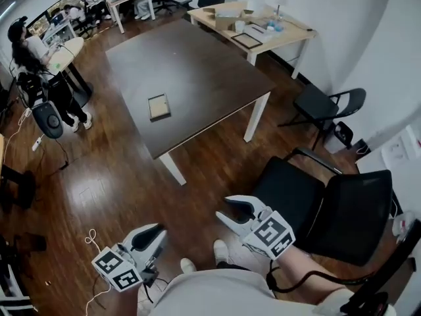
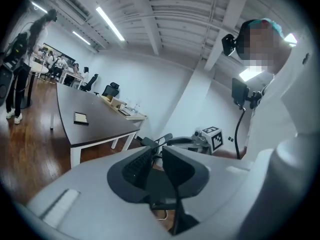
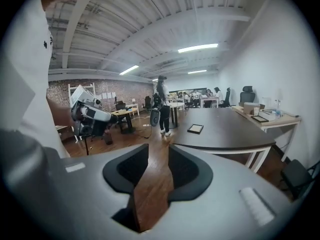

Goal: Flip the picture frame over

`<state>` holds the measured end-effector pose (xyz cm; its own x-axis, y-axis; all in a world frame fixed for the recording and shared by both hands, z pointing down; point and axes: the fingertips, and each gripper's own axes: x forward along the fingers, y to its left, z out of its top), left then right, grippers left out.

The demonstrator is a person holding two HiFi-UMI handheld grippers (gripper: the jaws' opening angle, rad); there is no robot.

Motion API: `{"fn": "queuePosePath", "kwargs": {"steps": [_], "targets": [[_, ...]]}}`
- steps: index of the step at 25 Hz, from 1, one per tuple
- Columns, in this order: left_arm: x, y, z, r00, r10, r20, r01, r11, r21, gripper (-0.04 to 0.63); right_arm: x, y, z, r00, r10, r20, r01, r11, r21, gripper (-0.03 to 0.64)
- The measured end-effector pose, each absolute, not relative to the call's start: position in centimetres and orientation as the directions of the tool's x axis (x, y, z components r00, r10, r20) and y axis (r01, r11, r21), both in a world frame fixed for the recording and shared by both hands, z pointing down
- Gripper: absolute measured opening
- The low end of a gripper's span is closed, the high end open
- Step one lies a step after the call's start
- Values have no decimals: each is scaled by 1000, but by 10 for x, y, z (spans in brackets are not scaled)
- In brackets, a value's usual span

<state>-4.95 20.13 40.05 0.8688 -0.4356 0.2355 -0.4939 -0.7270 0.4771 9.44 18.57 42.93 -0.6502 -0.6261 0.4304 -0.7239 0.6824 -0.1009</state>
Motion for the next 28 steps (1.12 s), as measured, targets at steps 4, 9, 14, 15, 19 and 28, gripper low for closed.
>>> {"fn": "queuePosePath", "kwargs": {"steps": [4, 9, 14, 15, 19, 28], "targets": [[-44, 211, 382, 878, -424, 221, -478, -756, 447, 67, 76, 198, 402, -673, -620, 402, -705, 703, -95, 127], [-47, 233, 358, 899, -394, 189, -436, -779, 450, 67, 53, 224, 372, -681, -625, 382, -698, 712, -78, 127], [-67, 249, 354, 910, -385, 153, -410, -791, 454, 66, 30, 239, 366, -672, -633, 384, -701, 712, -52, 127], [-72, 250, 355, 912, -382, 150, -407, -792, 455, 67, 26, 241, 365, -668, -636, 386, -703, 710, -47, 127], [-88, 250, 357, 916, -373, 146, -397, -799, 452, 67, 13, 245, 362, -655, -650, 386, -714, 699, -34, 124], [-117, 253, 362, 921, -365, 137, -386, -808, 444, 67, -16, 253, 359, -636, -669, 385, -729, 684, -16, 117]]}}
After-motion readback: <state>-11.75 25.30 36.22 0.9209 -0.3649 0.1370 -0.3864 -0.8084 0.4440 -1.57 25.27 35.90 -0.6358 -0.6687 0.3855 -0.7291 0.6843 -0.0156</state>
